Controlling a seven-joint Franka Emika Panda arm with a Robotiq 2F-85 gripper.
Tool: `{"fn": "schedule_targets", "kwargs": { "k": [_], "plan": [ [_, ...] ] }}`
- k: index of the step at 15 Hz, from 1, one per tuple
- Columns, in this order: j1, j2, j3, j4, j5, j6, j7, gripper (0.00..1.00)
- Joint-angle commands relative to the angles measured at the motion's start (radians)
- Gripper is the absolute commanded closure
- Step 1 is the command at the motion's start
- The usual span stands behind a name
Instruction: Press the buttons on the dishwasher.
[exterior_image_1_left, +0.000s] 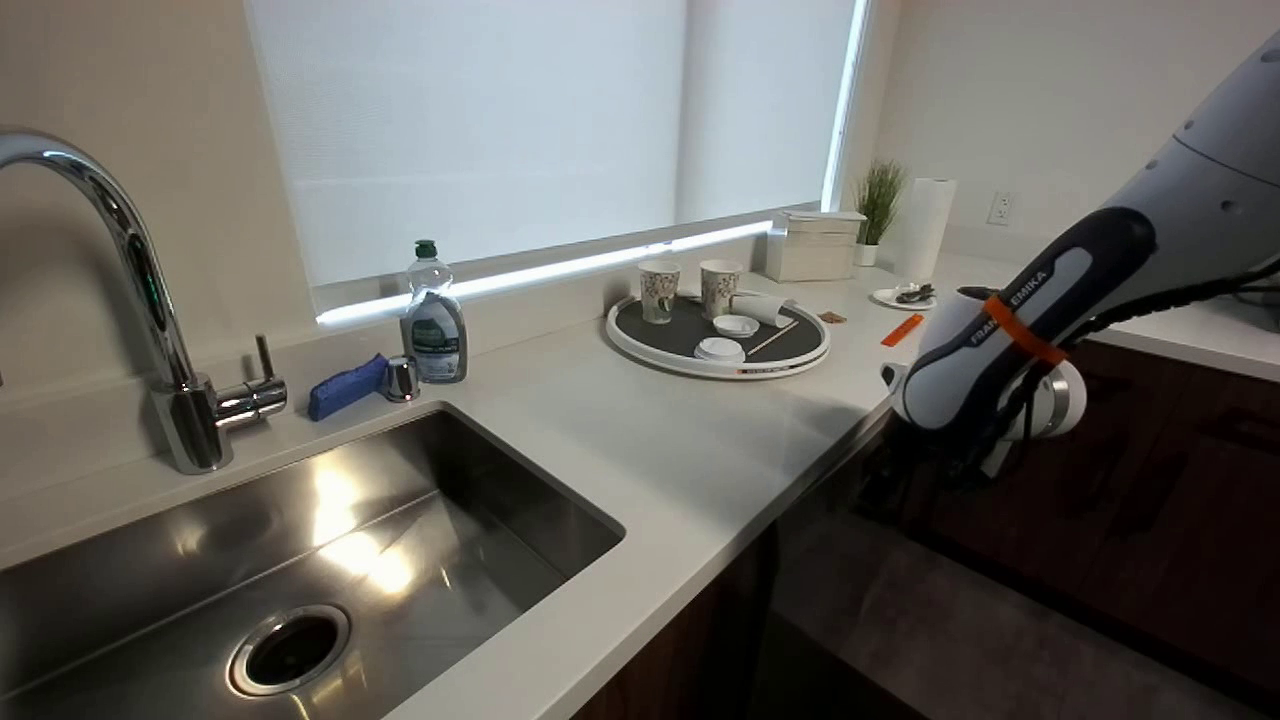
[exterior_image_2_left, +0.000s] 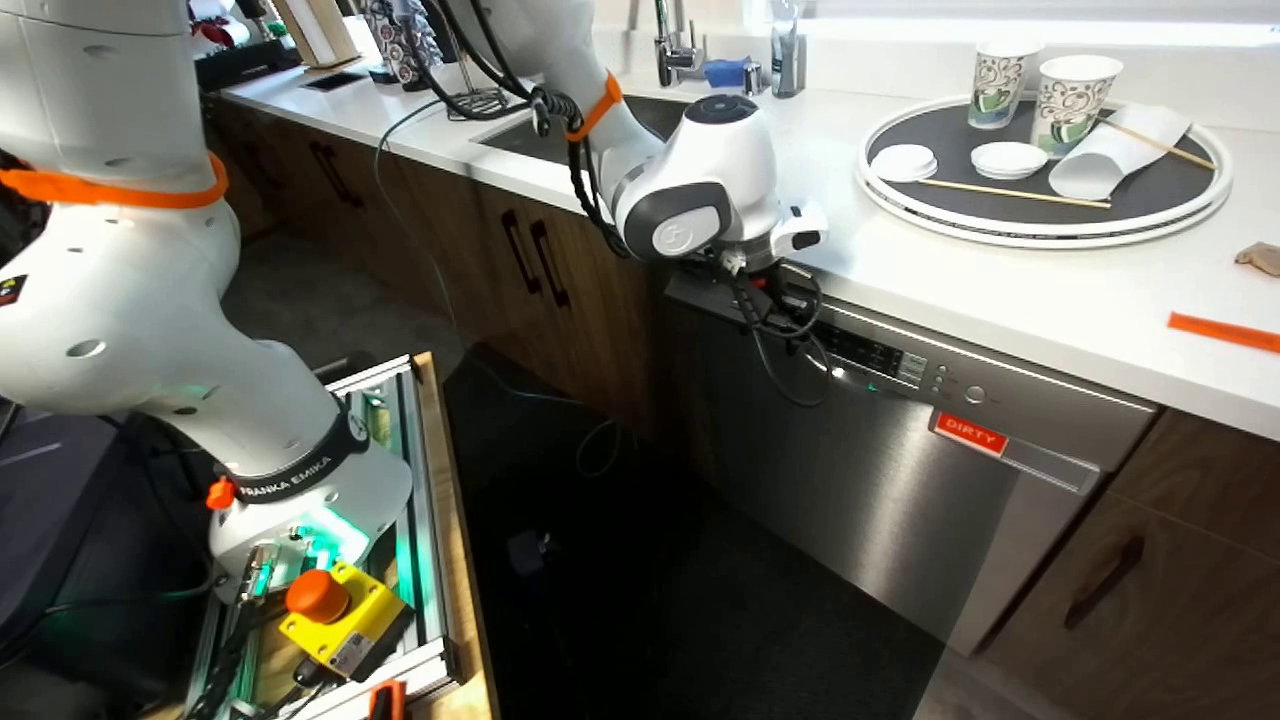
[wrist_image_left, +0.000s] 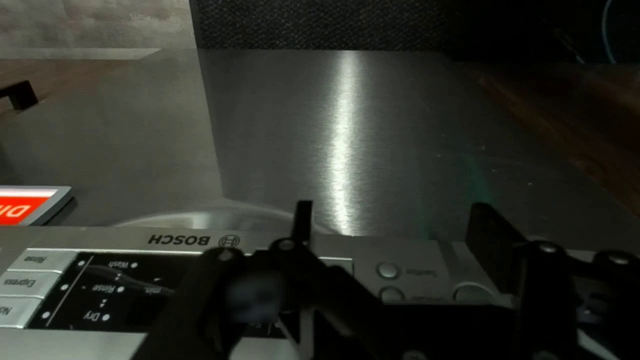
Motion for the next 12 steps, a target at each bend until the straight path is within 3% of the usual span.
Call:
{"fn": "schedule_targets", "kwargs": {
  "k": [1, 8, 12],
  "plan": [
    [-0.018, -0.006, 0.007, -0.044, -0.092, 0.101, 0.075, 0.51],
    [-0.084, 0.007, 0.066, -0.059, -0.135, 0.164, 0.103, 1.0],
    [-0.126, 0.018, 0.109, -0.056, -0.132, 0.178, 0.096, 1.0]
  ]
}}
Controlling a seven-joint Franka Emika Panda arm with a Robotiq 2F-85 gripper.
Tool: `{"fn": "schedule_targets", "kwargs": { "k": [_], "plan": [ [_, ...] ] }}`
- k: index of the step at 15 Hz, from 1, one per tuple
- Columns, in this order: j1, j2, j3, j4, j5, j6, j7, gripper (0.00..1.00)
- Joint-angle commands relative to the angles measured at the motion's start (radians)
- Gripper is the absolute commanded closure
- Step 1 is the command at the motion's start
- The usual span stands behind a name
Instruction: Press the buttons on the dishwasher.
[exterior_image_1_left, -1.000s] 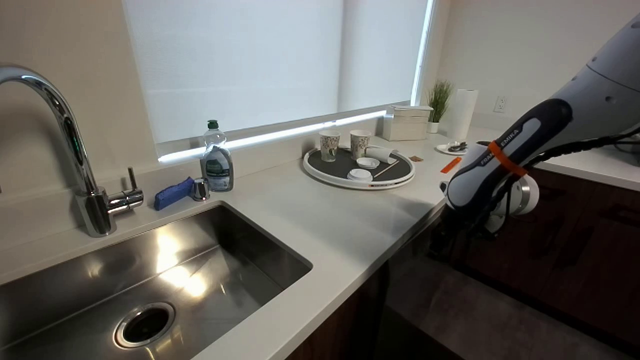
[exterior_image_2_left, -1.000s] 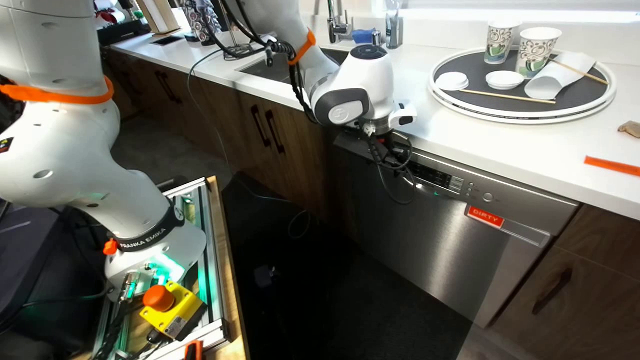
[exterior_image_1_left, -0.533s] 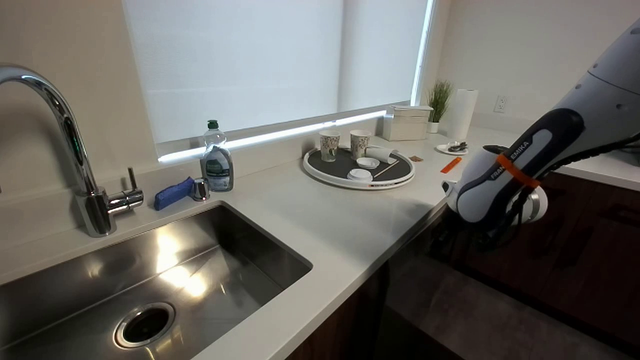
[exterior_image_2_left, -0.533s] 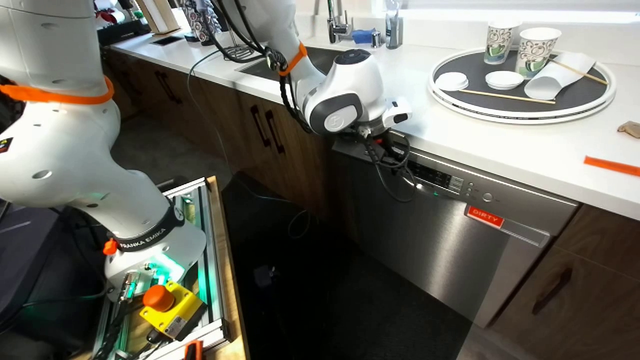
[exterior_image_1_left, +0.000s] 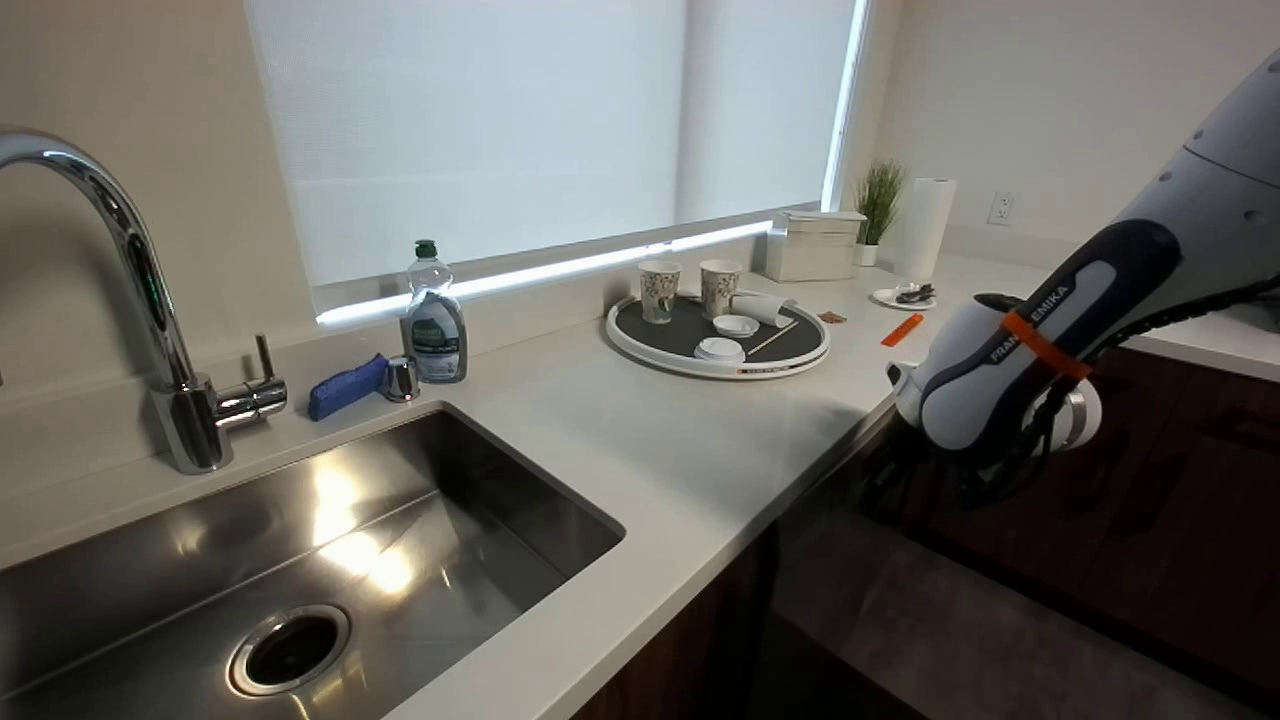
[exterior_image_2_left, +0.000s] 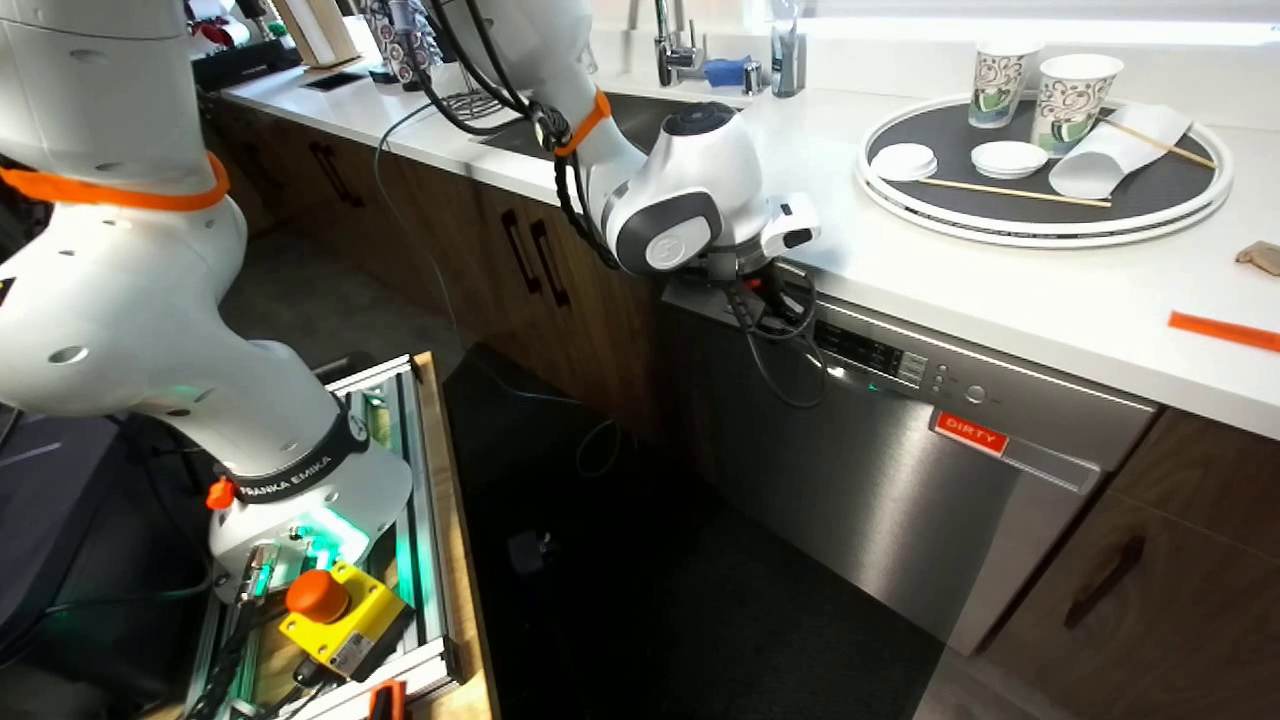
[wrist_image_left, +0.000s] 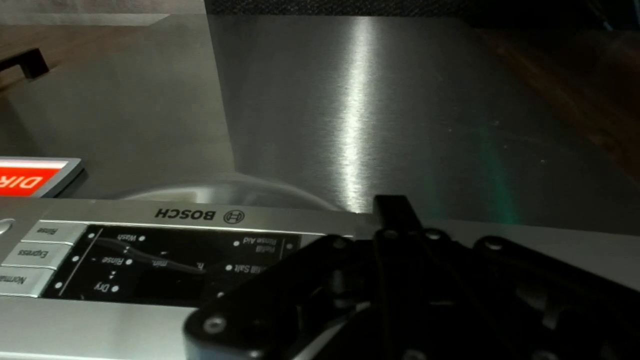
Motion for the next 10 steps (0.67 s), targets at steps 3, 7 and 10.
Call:
{"fn": "schedule_targets", "kwargs": {
  "k": [3, 7, 10],
  "plan": [
    [-0.086, 0.028, 0.077, -0.006, -0.038, 0.04, 0.021, 1.0],
    [-0.108, 0.037, 0.094, -0.002, -0.039, 0.031, 0.024, 1.0],
    [-0.11, 0.046, 0.089, 0.0, -0.042, 0.039, 0.027, 1.0]
  ]
}}
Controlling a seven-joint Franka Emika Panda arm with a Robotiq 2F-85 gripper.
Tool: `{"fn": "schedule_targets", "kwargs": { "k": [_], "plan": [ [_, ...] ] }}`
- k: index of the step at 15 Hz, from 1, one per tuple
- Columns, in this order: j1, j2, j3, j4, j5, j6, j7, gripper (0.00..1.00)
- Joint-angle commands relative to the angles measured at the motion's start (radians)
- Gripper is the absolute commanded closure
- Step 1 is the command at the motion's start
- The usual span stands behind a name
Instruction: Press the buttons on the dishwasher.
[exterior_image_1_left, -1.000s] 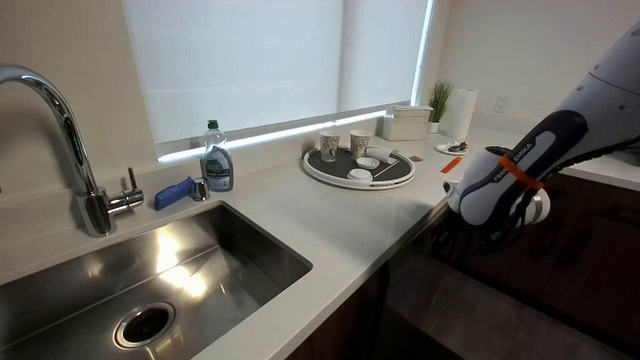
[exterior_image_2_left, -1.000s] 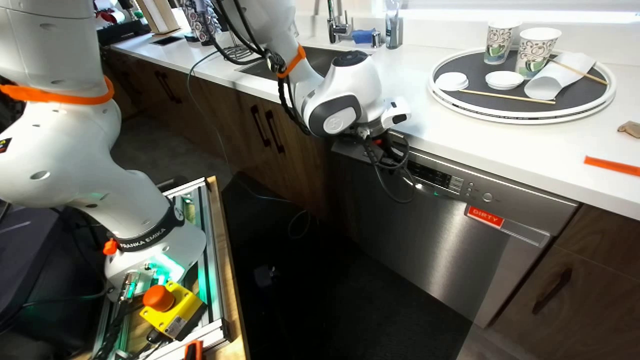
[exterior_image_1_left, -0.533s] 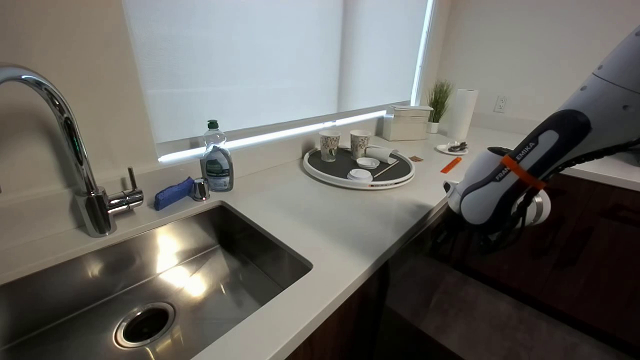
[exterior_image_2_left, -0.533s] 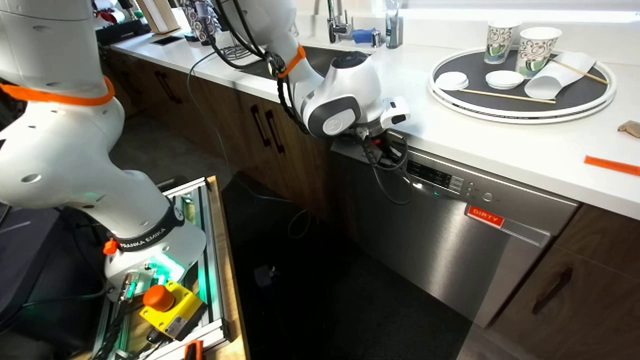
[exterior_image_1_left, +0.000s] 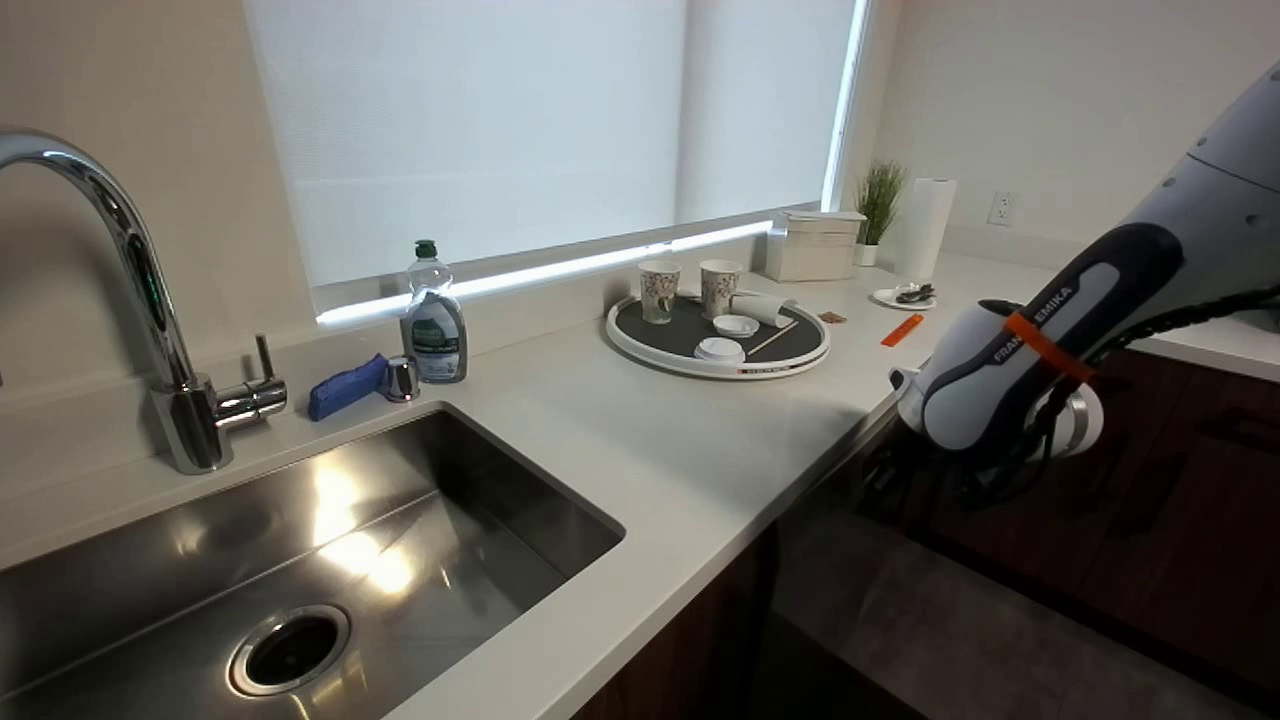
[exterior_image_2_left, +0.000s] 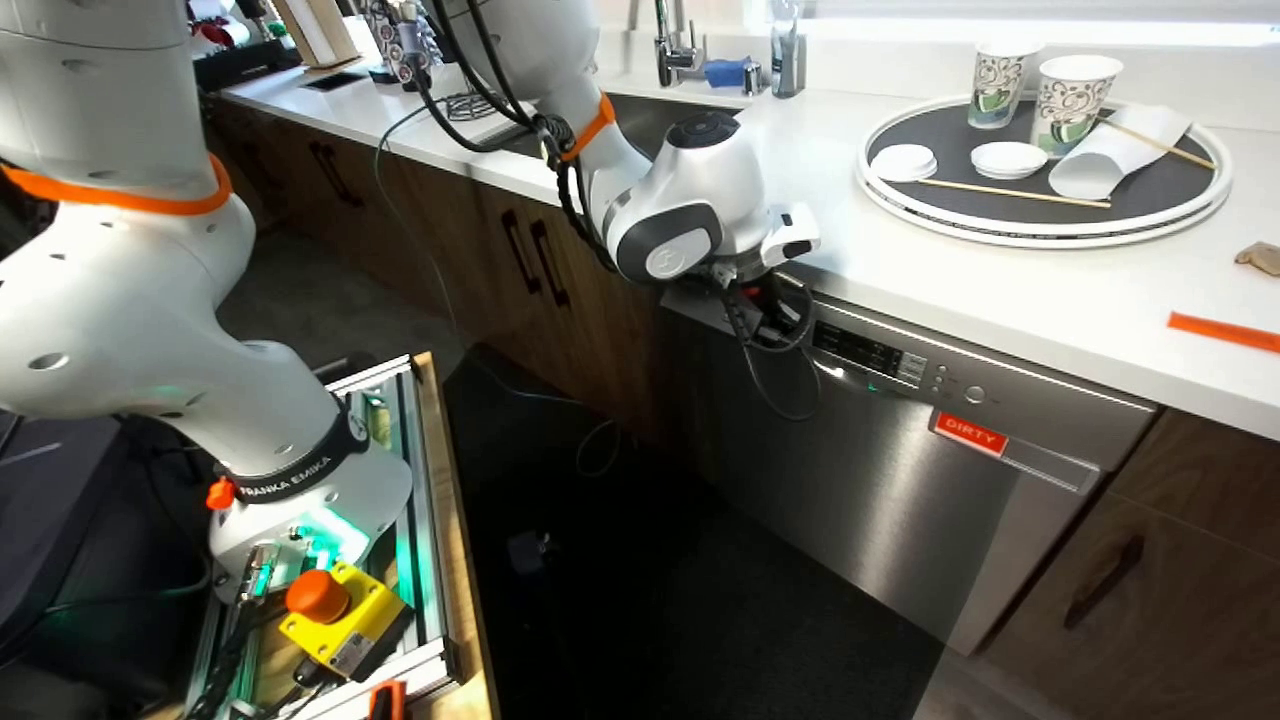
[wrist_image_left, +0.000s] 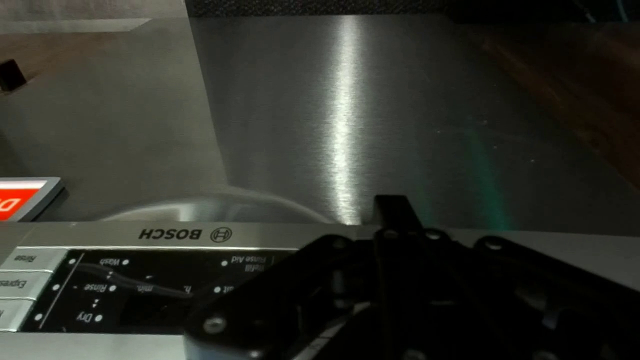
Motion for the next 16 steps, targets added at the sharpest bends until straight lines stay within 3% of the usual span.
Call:
{"fn": "schedule_targets", "kwargs": {
  "k": [1, 16],
  "plan": [
    [-0.027, 0.028, 0.014, 0.001, -0.042, 0.039, 0.026, 1.0],
    [-0.072, 0.07, 0.06, 0.043, -0.08, 0.049, 0.018, 1.0]
  ]
}}
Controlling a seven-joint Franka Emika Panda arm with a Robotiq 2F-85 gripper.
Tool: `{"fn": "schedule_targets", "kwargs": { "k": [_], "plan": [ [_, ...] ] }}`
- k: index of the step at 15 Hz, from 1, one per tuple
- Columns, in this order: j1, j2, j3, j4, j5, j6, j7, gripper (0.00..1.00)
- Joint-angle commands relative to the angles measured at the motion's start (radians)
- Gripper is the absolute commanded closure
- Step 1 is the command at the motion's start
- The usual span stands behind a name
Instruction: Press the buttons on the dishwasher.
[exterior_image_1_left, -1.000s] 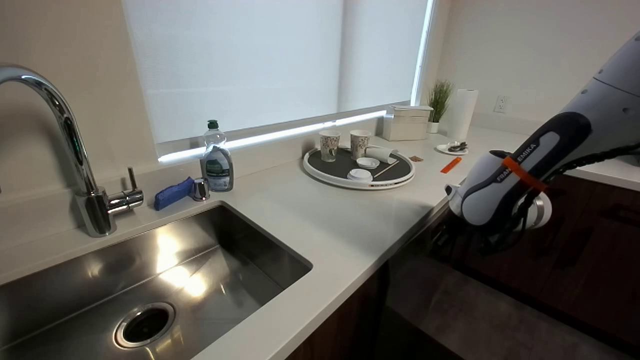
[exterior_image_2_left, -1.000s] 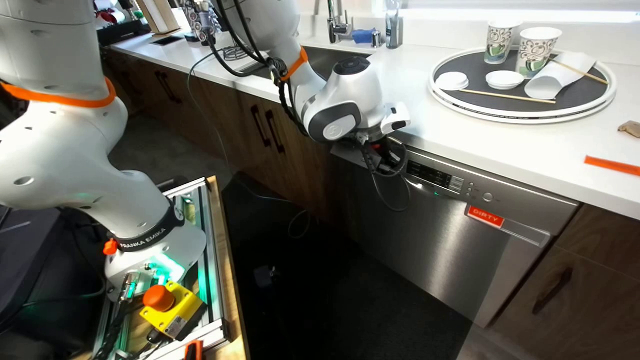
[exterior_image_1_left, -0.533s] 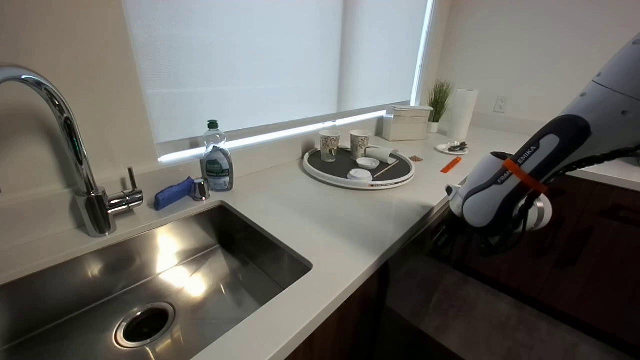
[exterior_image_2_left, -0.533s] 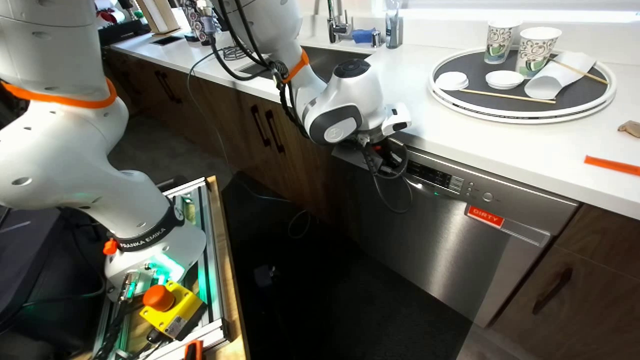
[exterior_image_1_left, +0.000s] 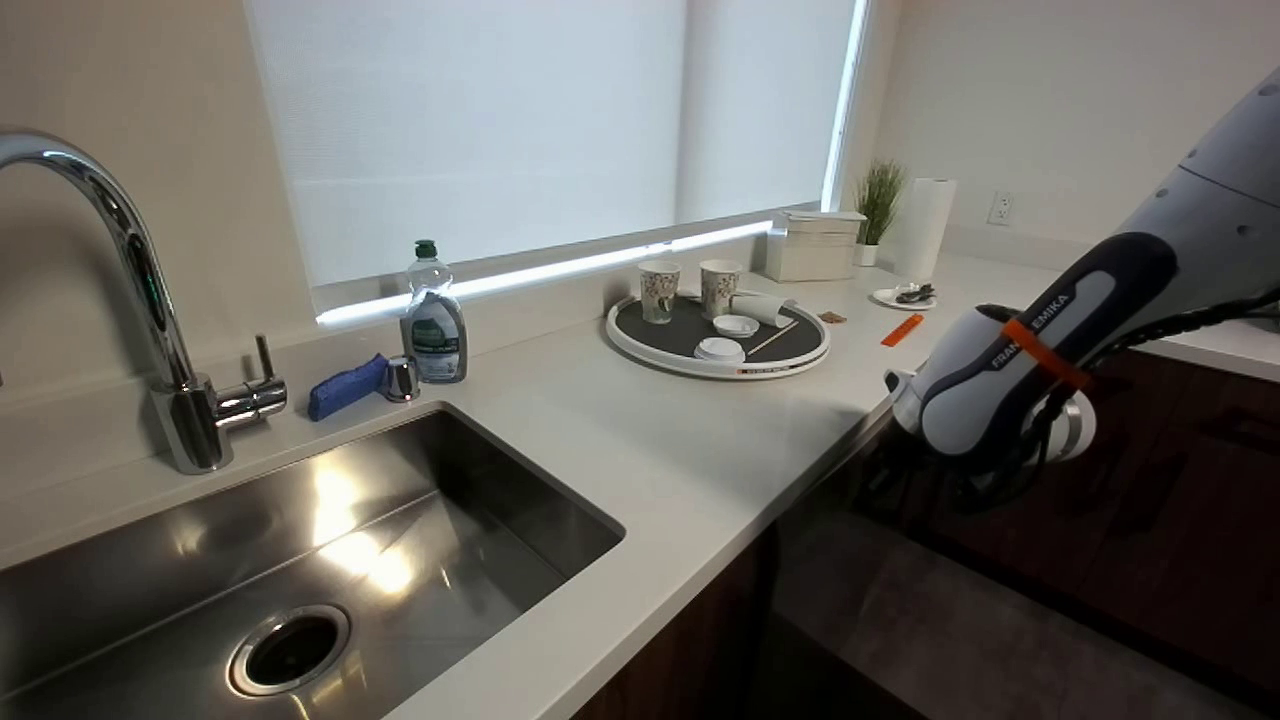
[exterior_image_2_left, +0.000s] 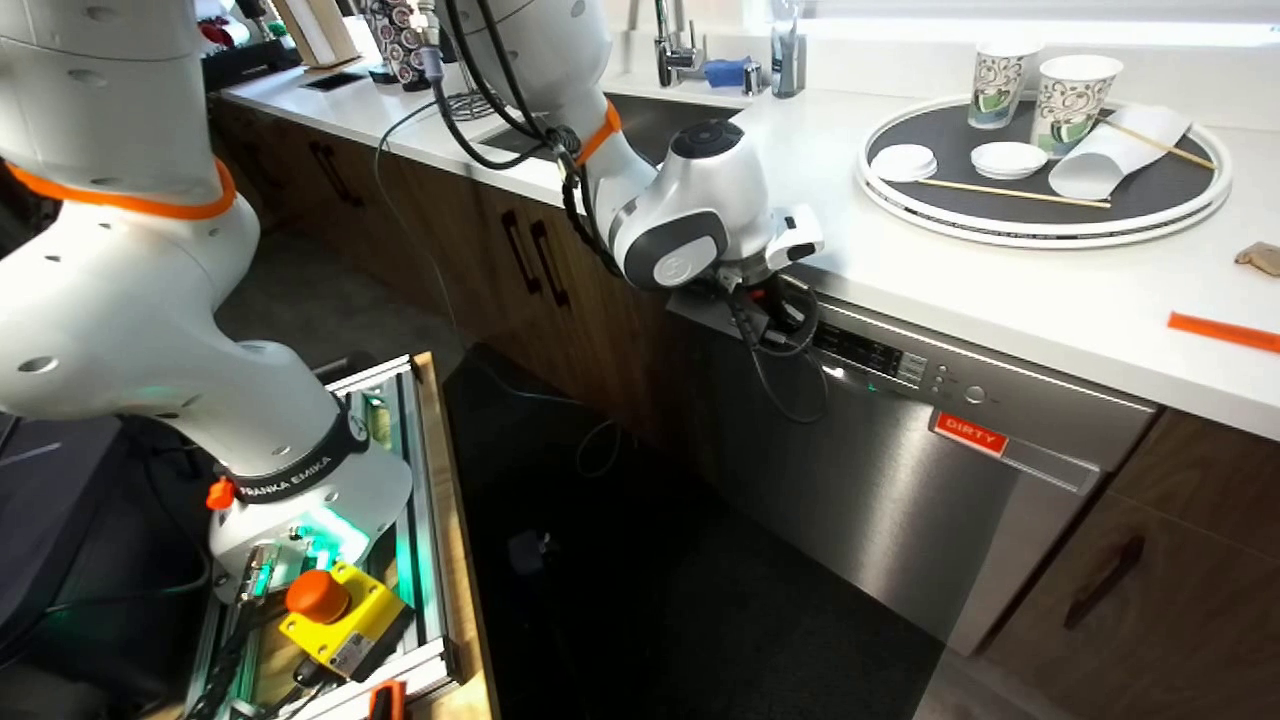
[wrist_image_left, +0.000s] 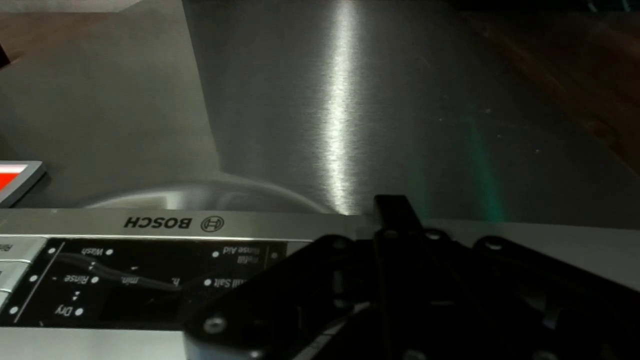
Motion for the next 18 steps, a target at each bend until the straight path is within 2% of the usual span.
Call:
{"fn": "schedule_targets", "kwargs": {
  "k": [1, 8, 13, 18],
  "plan": [
    [-0.022, 0.034, 0.014, 0.022, -0.044, 0.023, 0.019, 1.0],
    [-0.009, 0.038, 0.0, 0.043, -0.058, 0.026, 0.022, 1.0],
    [-0.031, 0.053, 0.028, 0.057, -0.055, 0.022, 0.017, 1.0],
    [-0.088, 0.07, 0.089, 0.061, -0.038, 0.057, 0.022, 1.0]
  ]
}}
